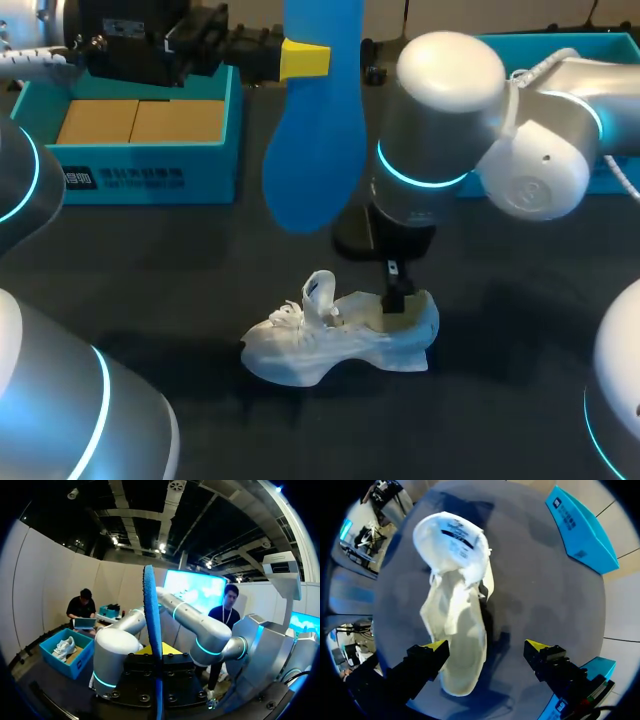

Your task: Take the shoe out of the shoebox, open the shoe tongue, remove and reinsert the insole, then place the shoe into the shoebox

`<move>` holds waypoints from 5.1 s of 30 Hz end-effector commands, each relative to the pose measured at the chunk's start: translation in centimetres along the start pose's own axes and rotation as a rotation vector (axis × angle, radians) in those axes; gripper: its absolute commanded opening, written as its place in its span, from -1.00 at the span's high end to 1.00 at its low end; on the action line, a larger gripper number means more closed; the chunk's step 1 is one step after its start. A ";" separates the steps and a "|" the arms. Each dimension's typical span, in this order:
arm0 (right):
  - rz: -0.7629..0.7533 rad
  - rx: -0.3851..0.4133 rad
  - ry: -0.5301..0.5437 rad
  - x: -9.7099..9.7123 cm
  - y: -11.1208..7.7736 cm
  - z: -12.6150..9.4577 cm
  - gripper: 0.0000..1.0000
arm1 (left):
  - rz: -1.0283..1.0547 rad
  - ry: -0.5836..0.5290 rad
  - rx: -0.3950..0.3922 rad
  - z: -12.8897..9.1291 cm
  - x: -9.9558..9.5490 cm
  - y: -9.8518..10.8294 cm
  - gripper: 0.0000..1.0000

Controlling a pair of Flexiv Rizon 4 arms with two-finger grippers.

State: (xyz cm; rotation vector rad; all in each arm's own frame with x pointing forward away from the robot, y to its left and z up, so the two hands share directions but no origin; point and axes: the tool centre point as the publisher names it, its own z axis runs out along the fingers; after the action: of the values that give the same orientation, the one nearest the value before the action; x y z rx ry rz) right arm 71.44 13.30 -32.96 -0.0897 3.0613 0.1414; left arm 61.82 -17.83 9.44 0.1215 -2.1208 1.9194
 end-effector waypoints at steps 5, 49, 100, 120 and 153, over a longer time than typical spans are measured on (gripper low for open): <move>-0.001 -0.001 -0.007 -1.0 1.1 2.8 -1.00 | 0.001 0.002 -0.001 0.1 -0.1 0.0 1.00; 0.120 0.015 0.132 2.1 1.8 3.2 1.00 | 0.001 0.002 -0.001 0.1 -0.1 0.0 1.00; 1.461 -0.192 -0.060 5.8 2.1 -2.4 1.00 | 0.001 0.002 -0.001 0.1 -0.1 0.0 1.00; 1.621 -0.153 0.000 5.5 2.2 -0.3 1.00 | 0.001 0.002 -0.001 0.1 -0.1 0.0 1.00; 1.563 -0.208 0.123 5.2 1.2 5.0 1.00 | 0.001 0.002 -0.001 0.1 -0.1 0.0 1.00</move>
State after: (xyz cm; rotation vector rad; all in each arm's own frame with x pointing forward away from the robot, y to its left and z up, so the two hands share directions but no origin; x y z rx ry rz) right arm 66.47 14.71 -37.85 2.2065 2.3495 0.4815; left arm 61.82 -17.83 9.44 0.1215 -2.1208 1.9194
